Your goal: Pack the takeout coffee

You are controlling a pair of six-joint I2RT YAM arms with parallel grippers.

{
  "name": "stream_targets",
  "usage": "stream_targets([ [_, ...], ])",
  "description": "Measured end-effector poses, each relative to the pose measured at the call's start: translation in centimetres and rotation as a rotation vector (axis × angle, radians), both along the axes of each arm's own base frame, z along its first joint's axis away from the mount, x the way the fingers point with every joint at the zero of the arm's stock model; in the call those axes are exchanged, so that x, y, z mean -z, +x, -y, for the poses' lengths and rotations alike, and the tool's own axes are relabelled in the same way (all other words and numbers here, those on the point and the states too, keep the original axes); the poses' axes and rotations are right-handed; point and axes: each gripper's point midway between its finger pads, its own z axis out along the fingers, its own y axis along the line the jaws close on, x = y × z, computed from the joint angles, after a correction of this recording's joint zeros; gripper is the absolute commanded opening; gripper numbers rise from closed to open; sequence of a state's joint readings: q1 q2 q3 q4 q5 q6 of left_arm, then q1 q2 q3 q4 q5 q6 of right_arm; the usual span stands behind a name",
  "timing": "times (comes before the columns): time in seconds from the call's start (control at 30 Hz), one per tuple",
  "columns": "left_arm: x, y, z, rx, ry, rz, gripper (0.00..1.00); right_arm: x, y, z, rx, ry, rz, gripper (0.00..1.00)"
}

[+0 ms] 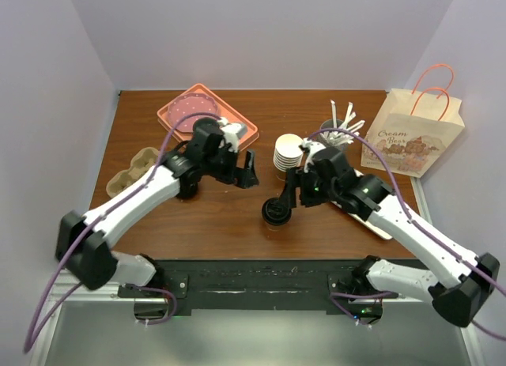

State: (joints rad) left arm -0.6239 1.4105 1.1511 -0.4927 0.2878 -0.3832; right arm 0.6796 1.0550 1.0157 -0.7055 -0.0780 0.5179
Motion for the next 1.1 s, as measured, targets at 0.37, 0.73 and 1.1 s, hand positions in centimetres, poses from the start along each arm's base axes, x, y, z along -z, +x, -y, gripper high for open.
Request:
stream_targets([
  [0.37, -3.4, -1.9, -9.4, -0.373, 0.063, 0.180, 1.00, 4.0, -0.5, -4.5, 0.002, -0.206, -0.032, 0.86],
  [0.73, -2.6, -3.2, -11.0, -0.429, 0.064, 0.170, 1.00, 5.9, 0.0, -3.8, 0.052, -0.354, -0.002, 0.85],
  [1.1, -1.8, -3.4, -10.8, -0.419, 0.066, 0.154, 0.90, 6.9, 0.2, -3.9, 0.053, -0.377, -0.011, 0.74],
])
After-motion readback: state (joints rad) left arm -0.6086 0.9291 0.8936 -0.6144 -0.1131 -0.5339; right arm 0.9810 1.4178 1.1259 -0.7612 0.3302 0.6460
